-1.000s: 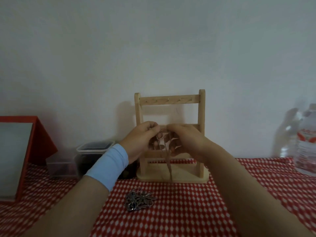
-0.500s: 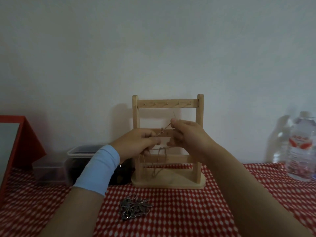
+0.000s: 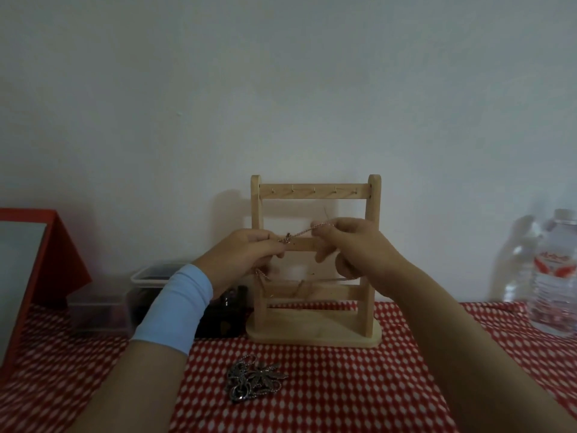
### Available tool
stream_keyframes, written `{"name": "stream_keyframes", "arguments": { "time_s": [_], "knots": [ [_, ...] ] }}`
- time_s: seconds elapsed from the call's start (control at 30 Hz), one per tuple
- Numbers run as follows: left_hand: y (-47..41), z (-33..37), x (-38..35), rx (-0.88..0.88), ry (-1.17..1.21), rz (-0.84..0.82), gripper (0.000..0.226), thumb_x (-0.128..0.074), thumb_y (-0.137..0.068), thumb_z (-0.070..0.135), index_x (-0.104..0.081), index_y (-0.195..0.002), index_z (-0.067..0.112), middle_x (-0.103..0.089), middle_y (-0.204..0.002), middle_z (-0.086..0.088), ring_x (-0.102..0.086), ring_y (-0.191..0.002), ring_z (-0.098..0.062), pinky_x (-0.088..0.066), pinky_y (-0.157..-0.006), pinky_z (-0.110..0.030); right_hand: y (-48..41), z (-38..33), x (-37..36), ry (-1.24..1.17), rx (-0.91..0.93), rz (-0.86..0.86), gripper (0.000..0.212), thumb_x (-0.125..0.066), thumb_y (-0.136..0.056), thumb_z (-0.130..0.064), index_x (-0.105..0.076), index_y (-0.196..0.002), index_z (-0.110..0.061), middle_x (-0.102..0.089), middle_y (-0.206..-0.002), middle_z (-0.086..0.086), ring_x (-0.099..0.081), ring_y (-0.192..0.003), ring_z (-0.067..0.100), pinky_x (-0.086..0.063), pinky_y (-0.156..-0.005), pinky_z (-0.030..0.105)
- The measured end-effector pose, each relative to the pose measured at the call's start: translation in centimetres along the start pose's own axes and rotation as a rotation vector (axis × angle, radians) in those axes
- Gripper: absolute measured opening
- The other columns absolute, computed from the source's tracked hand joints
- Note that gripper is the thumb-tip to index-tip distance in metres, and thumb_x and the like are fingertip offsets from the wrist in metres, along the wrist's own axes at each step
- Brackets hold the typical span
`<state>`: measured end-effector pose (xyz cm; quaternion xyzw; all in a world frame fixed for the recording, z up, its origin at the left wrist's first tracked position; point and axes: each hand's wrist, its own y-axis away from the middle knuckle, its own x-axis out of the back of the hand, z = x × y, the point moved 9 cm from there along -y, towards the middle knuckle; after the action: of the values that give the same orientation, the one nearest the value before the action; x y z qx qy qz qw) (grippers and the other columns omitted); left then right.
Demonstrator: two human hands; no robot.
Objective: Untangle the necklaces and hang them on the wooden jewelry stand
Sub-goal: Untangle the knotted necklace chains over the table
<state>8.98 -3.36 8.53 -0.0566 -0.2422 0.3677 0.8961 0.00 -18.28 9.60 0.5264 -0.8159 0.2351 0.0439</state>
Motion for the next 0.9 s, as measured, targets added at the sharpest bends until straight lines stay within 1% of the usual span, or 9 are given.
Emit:
{"name": "stream_keyframes", "arguments": {
  "time_s": [0.07,0.13,0.2,0.27,0.43,0.6,0.73,0.83,0.9],
  "knots": [
    [0.1,0.1,0.7,-0.004,0.067,0.031,0.017,-0.064,-0.090,0.017,-0.069,-0.079,0.006,-0.041,-0.059,-0.011,-0.043,-0.050,-0.022,-0.060,-0.067,-0.035,0.2,0.2,-0.2,0.379,-0.016,-0.060,0.045,-0.062,-0.089,-0.063,-0.077,-0.091,-0.021,-0.077,-0.072,-0.004,-0.059,-0.053,0.008,-0.049,-0.058,0.025],
    [0.5,0.6,1.9,-0.019,-0.022,0.123,0.015,-0.064,-0.091,0.012,-0.070,-0.082,0.002,-0.043,-0.052,-0.008,-0.040,-0.040,-0.013,-0.048,-0.046,-0.018,0.0,0.6,-0.2,0.672,-0.028,-0.087,0.044,-0.064,-0.084,-0.068,-0.078,-0.078,-0.026,-0.075,-0.066,-0.013,-0.064,-0.061,-0.003,-0.051,-0.069,0.025],
    [0.7,0.8,2.9,-0.042,-0.184,0.203,0.009,-0.072,-0.085,0.017,-0.073,-0.080,0.010,-0.062,-0.057,0.001,-0.054,-0.046,-0.008,-0.046,-0.048,-0.017,0.1,0.9,-0.8,0.828,-0.036,-0.152,0.037,-0.071,-0.081,-0.063,-0.078,-0.072,-0.027,-0.073,-0.064,-0.016,-0.062,-0.057,-0.006,-0.051,-0.068,0.024],
    [0.7,0.8,3.7,-0.064,-0.329,0.241,0.005,-0.079,-0.077,0.020,-0.075,-0.079,0.019,-0.072,-0.077,0.005,-0.064,-0.066,-0.009,-0.052,-0.065,-0.022,0.3,1.0,-1.2,0.900,-0.037,-0.196,0.030,-0.075,-0.080,-0.058,-0.079,-0.076,-0.028,-0.073,-0.064,-0.018,-0.066,-0.063,-0.003,-0.056,-0.073,0.026],
    [0.8,1.0,4.0,-0.082,-0.475,0.201,0.023,-0.078,-0.075,0.006,-0.071,-0.083,0.027,-0.056,-0.072,0.003,-0.050,-0.064,-0.008,-0.044,-0.064,-0.015,0.1,-0.2,-1.0,0.641,0.066,-0.132,0.028,-0.076,-0.085,-0.045,-0.076,-0.071,-0.021,-0.062,-0.054,-0.007,-0.054,-0.050,0.005,-0.051,-0.061,0.026],
    [1.1,1.1,3.9,-0.081,-0.519,0.154,0.043,-0.060,-0.078,-0.013,-0.067,-0.090,0.028,-0.058,-0.108,0.005,-0.060,-0.088,-0.020,-0.047,-0.071,-0.019,0.3,-1.7,0.3,0.387,0.127,-0.009,0.030,-0.072,-0.091,-0.036,-0.072,-0.068,-0.018,-0.052,-0.050,-0.013,-0.043,-0.044,-0.001,-0.039,-0.053,0.013],
    [0.9,2.1,4.1,-0.124,-0.601,0.279,0.050,-0.054,-0.075,-0.016,-0.064,-0.094,0.029,-0.043,-0.117,0.003,-0.052,-0.097,-0.020,-0.043,-0.081,-0.022,0.4,-2.1,0.1,0.304,0.162,0.066,0.036,-0.063,-0.093,-0.024,-0.054,-0.062,-0.011,-0.044,-0.054,-0.006,-0.039,-0.046,0.002,-0.039,-0.056,0.020],
    [1.2,3.1,5.4,-0.120,-0.597,0.404,0.052,-0.043,-0.076,-0.018,-0.065,-0.094,0.027,-0.054,-0.108,0.007,-0.052,-0.099,-0.015,-0.039,-0.082,-0.024,0.3,-2.0,0.5,0.267,0.139,0.076,0.043,-0.064,-0.094,-0.032,-0.047,-0.061,-0.011,-0.035,-0.050,-0.006,-0.034,-0.046,0.008,-0.037,-0.056,0.022],
    [1.0,2.2,5.2,-0.007,-0.539,0.295,0.048,-0.041,-0.080,-0.016,-0.066,-0.093,0.023,-0.066,-0.097,0.006,-0.060,-0.090,-0.013,-0.041,-0.067,-0.024,0.3,-1.8,0.9,0.282,0.117,0.067,0.048,-0.065,-0.095,-0.037,-0.046,-0.060,-0.011,-0.031,-0.048,-0.006,-0.031,-0.045,0.010,-0.036,-0.054,0.023]
  ]
}}
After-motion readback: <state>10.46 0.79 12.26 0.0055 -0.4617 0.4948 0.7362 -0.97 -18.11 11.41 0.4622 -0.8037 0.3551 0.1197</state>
